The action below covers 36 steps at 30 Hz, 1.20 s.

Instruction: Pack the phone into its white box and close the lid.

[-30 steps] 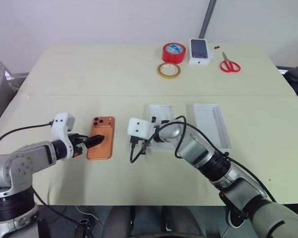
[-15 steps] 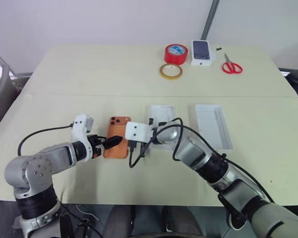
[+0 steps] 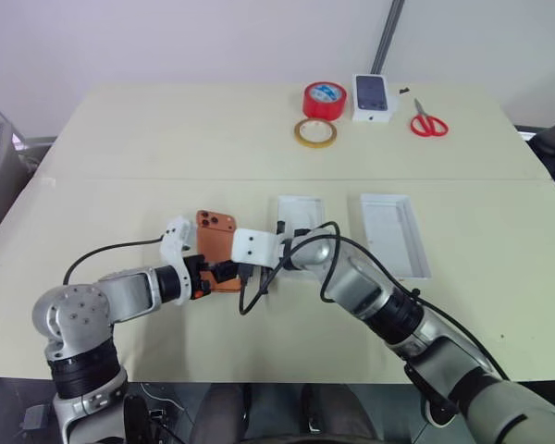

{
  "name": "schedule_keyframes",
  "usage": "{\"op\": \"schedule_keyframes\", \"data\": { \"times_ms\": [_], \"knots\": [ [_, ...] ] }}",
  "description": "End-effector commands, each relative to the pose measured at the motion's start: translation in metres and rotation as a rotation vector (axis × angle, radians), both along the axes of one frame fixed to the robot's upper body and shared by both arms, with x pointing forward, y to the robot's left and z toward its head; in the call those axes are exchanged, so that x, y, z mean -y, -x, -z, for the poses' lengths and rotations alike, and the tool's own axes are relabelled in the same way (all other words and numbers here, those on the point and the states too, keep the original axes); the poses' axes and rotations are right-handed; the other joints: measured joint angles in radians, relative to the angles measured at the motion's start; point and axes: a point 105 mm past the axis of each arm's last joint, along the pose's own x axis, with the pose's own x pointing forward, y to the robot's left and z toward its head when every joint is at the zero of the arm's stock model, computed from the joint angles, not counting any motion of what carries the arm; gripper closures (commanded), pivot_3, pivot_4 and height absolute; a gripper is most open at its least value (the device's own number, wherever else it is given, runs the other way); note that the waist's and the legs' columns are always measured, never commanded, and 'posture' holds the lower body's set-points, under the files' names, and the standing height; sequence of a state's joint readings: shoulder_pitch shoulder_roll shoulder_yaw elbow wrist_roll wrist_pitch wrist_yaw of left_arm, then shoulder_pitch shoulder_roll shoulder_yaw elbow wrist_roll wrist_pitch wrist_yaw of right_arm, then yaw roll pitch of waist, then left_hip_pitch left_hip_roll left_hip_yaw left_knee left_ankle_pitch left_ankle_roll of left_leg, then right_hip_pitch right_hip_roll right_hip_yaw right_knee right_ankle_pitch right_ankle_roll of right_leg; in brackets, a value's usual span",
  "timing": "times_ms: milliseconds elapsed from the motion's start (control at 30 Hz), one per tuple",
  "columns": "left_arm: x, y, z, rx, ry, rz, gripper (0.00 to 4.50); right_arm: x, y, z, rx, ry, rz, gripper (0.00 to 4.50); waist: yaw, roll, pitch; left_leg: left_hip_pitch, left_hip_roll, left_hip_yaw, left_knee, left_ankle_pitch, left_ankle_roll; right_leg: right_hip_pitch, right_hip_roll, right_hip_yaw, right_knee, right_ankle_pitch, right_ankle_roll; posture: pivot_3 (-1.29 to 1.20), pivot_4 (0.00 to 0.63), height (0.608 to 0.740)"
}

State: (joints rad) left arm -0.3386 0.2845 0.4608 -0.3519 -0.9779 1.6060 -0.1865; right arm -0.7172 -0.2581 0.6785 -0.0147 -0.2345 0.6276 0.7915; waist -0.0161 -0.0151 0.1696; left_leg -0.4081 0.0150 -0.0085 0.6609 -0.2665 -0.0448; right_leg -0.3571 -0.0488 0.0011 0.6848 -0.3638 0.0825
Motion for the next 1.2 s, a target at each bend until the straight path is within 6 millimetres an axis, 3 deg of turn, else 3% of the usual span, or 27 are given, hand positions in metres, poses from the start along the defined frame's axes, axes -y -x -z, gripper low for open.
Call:
{"op": "schedule_keyframes", "data": {
  "times_ms": [33,200,367,467,633,933,1067,1200],
  "knots": [
    [-0.023,-0.009,-0.003,-0.003,-0.002,-0.121,0.00,-0.001,0.001,-0.002,0.009,-0.010,-0.002,4.48,-0.001,0.000,0.000,0.000,0.000,0.000,0.000,0.000,0.000,0.000,0.000,0.000,0.000,0.000,0.000,0.00,0.150,0.740],
    [-0.036,-0.013,0.002,-0.032,0.031,-0.205,0.00,-0.001,0.000,-0.003,0.016,-0.011,0.002,4.48,-0.002,0.000,0.000,0.000,0.000,0.000,0.000,0.000,0.000,0.000,0.000,0.000,0.000,0.000,0.000,0.00,0.150,0.740],
    [-0.032,-0.010,0.004,-0.037,0.043,-0.188,0.00,-0.001,0.000,-0.004,0.017,-0.012,0.003,4.48,-0.002,0.000,0.000,0.000,0.000,0.000,0.000,0.000,0.000,0.000,0.000,0.000,0.000,0.000,0.000,0.00,0.150,0.740],
    [-0.033,-0.008,0.004,-0.038,0.051,-0.190,0.87,0.000,-0.001,-0.004,0.019,-0.013,0.004,4.50,-0.002,0.000,0.000,0.000,0.000,0.000,0.000,0.000,-0.001,0.000,0.000,0.000,0.000,0.000,0.000,0.00,0.150,0.740],
    [-0.039,-0.008,0.003,-0.044,0.099,-0.216,3.43,0.000,0.000,-0.004,0.018,-0.013,0.005,4.50,-0.001,-0.001,0.000,0.000,0.000,0.000,-0.001,0.000,-0.001,-0.001,0.000,0.000,0.000,0.000,0.000,0.00,0.150,0.740],
    [-0.041,-0.008,0.005,-0.062,0.159,-0.252,3.43,0.000,0.000,-0.006,0.035,-0.012,-0.002,4.50,-0.002,-0.001,0.000,0.000,0.000,0.000,-0.001,0.000,-0.001,-0.001,0.000,0.000,-0.001,0.000,0.000,0.00,0.150,0.740],
    [-0.043,-0.008,0.004,-0.061,0.194,-0.276,4.48,0.001,-0.001,-0.023,0.056,-0.060,0.003,4.50,-0.001,-0.002,-0.001,0.000,0.000,0.000,-0.001,0.000,-0.001,-0.001,0.000,0.000,-0.001,0.000,0.000,0.00,0.150,0.740],
    [-0.043,-0.012,-0.011,-0.008,0.250,-0.284,4.48,0.015,-0.002,-0.053,0.090,-0.177,0.031,4.50,0.000,-0.002,0.000,0.000,0.000,0.000,-0.002,0.000,-0.001,-0.001,0.000,0.000,-0.001,0.000,0.000,0.00,0.150,0.740]
  ]
}}
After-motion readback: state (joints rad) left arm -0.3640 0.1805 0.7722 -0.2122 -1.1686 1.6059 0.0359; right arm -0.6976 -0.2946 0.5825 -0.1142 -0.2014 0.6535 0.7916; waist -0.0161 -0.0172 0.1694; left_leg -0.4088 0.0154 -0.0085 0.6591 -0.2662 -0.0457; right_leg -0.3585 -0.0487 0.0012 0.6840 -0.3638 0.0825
